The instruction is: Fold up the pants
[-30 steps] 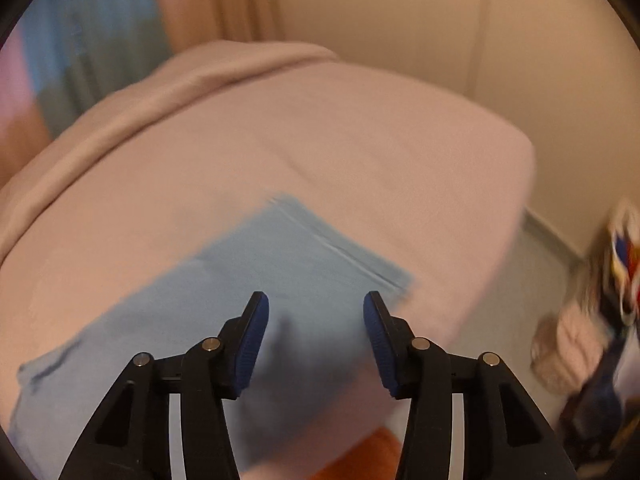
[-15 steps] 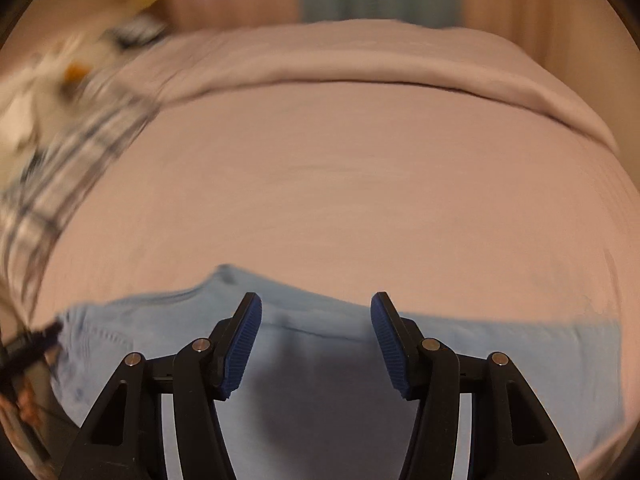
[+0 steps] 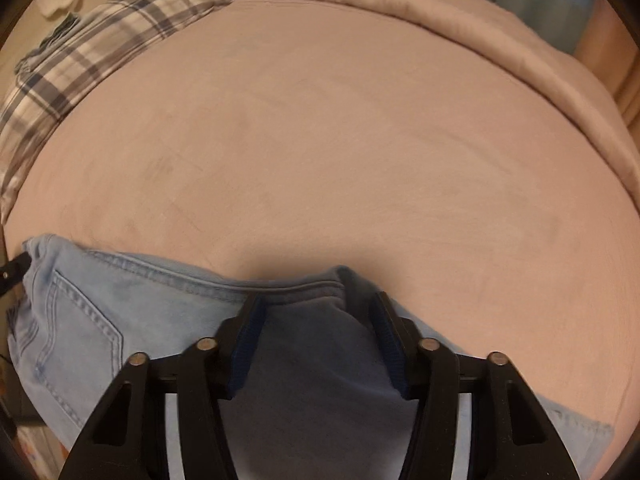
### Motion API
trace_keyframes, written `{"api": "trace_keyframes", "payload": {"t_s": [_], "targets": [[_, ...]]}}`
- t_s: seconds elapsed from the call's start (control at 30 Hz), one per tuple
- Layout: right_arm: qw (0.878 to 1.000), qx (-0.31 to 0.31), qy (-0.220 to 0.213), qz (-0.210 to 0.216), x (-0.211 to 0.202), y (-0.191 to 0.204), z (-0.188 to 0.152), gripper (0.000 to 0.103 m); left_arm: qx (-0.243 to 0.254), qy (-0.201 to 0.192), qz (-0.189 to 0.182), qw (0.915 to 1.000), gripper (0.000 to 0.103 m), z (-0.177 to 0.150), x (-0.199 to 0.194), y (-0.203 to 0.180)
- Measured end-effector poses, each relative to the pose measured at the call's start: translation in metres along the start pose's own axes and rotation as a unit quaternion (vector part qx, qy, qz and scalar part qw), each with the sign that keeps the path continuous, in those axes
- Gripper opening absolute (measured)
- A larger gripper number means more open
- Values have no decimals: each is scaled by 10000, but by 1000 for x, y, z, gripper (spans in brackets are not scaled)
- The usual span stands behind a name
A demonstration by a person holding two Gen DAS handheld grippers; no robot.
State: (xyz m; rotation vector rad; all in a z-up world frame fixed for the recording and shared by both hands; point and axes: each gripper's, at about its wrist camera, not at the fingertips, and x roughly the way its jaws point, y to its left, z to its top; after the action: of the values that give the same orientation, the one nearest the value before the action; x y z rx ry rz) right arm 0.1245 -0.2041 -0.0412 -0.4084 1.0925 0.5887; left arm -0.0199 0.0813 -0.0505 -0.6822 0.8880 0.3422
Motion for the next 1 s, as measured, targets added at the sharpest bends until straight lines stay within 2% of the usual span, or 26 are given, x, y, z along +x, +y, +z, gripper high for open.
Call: {"api": "trace_keyframes", "payload": {"t_s": [0.03,0.07,0.1,0.23,0.4,0.5,0.57,0.63,0.73,0.83,0.9,0.97,1.0], "targets": [[10000,-16,-6,73,2,1,1,28,1,4,-3,10000,66,0,0,0],[10000,-28,-62,-68,3,2,3,16,8,7,-5,10000,66,0,0,0],[9999,-21,-132,-94,2,3,5,13,10,9,-4,10000,66,0,0,1],[9992,273,-283,64,0,-1,8,11,-8,0,33,10000,69,1,1,1],[9989,329,-341,-58,5,-5,1,10,-3,-36,58,10000,67,6,-11,-4],[9983,246,-420,-313,-1,-9,-9,10,16,-499,74,9987,64,11,-41,-12],[9977,191,-458,-457,0,-11,-11,10,127,-814,-136,9965,65,12,-65,-22],[9972,206,-492,-516,4,-13,-10,10,304,-921,-323,9948,66,10,-79,-36],[9969,253,-531,-531,6,-12,-5,10,625,-826,-590,9929,65,-1,-82,-59],[9961,388,-603,-513,3,-17,-6,10,935,-479,-725,9918,63,-16,-66,-77],[9937,609,-786,-516,-10,-22,-10,10,1071,-284,-775,9908,55,-24,-56,-85],[9901,642,-1156,-478,-34,-24,-15,11,1096,-134,-812,9906,52,-32,-45,-91],[9878,629,-1316,-542,-46,-26,-16,16,1104,-69,-822,9905,51,-34,-40,-94]]}}
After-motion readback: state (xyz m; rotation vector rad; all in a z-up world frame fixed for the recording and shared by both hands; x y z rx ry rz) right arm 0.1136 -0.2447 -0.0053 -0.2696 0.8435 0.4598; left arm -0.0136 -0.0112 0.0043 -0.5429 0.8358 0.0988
